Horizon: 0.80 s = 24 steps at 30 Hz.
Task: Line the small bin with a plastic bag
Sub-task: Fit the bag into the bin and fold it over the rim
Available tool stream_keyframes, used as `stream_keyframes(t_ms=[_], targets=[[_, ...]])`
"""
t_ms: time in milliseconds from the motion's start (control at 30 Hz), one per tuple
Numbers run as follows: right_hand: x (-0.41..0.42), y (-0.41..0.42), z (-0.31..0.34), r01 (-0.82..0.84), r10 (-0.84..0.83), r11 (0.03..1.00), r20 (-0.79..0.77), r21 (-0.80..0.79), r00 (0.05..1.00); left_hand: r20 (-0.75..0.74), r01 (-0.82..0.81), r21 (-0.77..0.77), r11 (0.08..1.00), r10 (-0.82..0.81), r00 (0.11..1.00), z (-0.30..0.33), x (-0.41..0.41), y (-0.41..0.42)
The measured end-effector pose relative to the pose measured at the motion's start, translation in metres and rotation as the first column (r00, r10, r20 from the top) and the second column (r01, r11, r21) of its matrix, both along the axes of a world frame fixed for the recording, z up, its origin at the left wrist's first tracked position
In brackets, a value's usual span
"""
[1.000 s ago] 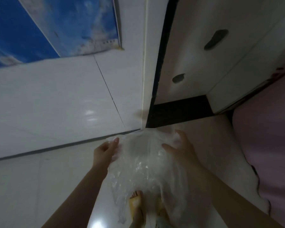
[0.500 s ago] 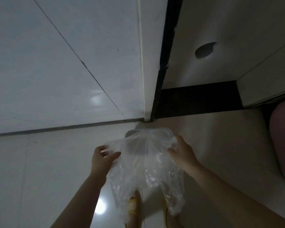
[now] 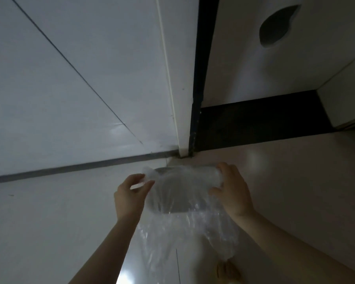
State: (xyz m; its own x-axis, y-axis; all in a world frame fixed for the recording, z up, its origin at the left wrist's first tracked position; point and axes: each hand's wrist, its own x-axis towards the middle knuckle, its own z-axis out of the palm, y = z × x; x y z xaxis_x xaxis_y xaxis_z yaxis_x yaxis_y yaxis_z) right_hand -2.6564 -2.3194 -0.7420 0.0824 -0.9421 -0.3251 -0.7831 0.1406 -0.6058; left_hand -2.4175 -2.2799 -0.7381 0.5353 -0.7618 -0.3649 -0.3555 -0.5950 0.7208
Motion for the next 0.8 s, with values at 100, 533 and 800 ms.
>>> stream_keyframes(t_ms=[100,533,800], targets=[[0.000,-0.003,-0.024,-0.103,0.090,0.991,-0.151,-0.084,0.984,0.048,0.173,-0.051,0.983,-0.171,0.984,-0.027,0.003,-0.004],[0.000,-0.017,-0.059,-0.304,0.218,0.928,-0.345,-0.216,0.913,0.609,0.740,-0.016,0.673,-0.580,0.541,-0.049,0.013,-0.018],[-0.041,0.049,-0.028,-0.227,0.232,0.966,0.025,-0.123,0.972,0.294,0.450,-0.168,0.877,-0.391,0.872,-0.045,0.019,0.080]])
